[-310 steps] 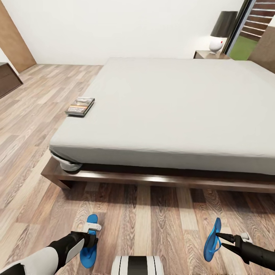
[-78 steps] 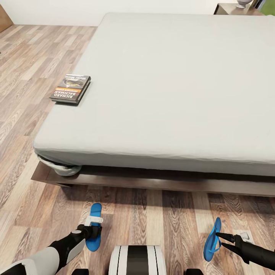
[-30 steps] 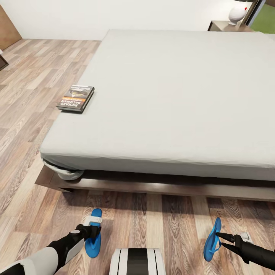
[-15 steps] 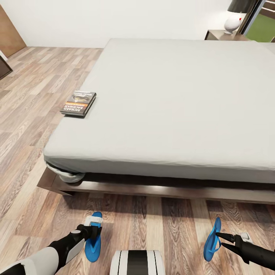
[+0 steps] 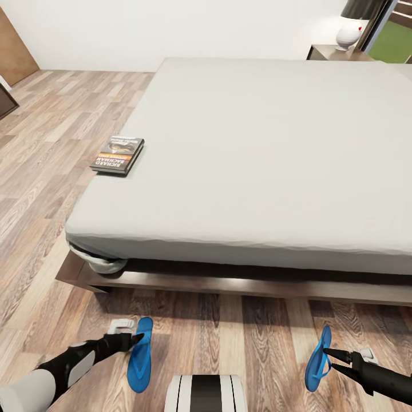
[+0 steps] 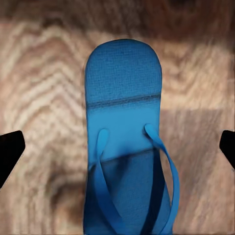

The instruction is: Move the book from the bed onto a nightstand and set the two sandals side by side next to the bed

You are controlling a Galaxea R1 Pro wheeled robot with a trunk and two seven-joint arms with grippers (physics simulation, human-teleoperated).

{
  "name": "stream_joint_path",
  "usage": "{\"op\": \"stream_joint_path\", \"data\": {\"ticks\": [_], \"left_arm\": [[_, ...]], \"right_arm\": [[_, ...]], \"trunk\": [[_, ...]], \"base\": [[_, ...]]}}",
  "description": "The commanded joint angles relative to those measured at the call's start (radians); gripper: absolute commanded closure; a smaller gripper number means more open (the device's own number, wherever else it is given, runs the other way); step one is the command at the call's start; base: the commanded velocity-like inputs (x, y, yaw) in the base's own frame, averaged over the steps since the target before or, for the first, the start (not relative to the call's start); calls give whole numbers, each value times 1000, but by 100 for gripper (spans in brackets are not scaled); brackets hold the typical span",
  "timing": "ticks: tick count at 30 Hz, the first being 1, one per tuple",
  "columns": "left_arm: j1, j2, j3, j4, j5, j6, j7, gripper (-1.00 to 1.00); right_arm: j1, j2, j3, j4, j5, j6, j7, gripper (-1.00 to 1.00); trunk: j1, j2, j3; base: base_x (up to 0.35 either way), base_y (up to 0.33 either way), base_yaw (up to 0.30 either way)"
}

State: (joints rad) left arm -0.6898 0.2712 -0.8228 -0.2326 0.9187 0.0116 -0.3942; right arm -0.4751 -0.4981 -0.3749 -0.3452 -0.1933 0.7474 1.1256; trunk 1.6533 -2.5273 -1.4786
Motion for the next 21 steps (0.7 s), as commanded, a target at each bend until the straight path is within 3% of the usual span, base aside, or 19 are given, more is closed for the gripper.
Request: {"op": "stream_joint_path", "data": {"ticks": [1, 2, 4, 12, 14, 16, 19, 20, 21], "left_arm": [[0, 11, 3, -1, 10, 2, -46, -100], [0, 22, 11, -1, 11, 2, -88, -100], [0, 28, 17, -1, 11, 3, -114, -100], [0, 28, 19, -2, 12, 3, -136, -100], [0, 29, 18, -1, 12, 3, -173, -100], [0, 41, 17, 6, 13, 4, -275, -100], [0, 114, 17, 80, 16, 3, -500, -100], [5, 138, 28, 157, 34, 0, -610, -100], [9, 144, 34, 179, 52, -3, -647, -100]], "right_arm": [[0, 0, -2, 0, -2, 6, 1, 100], [0, 0, -2, 0, -2, 6, 1, 100], [0, 0, -2, 0, -2, 6, 1, 100], [0, 0, -2, 0, -2, 6, 1, 100], [0, 0, -2, 1, -2, 6, 0, 100], [0, 0, -2, 1, -2, 6, 1, 100], [0, 0, -2, 0, -2, 6, 2, 100], [0, 0, -2, 0, -2, 6, 2, 100], [0, 0, -2, 1, -2, 6, 2, 100]], "trunk": [[0, 0, -1], [0, 0, -1], [0, 0, -1], [0, 0, -1], [0, 0, -1], [0, 0, -1], [0, 0, -1], [0, 0, -1], [0, 0, -1]], "base": [[0, 0, 0], [0, 0, 0], [0, 0, 0], [0, 0, 0], [0, 0, 0], [0, 0, 0], [0, 0, 0], [0, 0, 0], [0, 0, 0]]}}
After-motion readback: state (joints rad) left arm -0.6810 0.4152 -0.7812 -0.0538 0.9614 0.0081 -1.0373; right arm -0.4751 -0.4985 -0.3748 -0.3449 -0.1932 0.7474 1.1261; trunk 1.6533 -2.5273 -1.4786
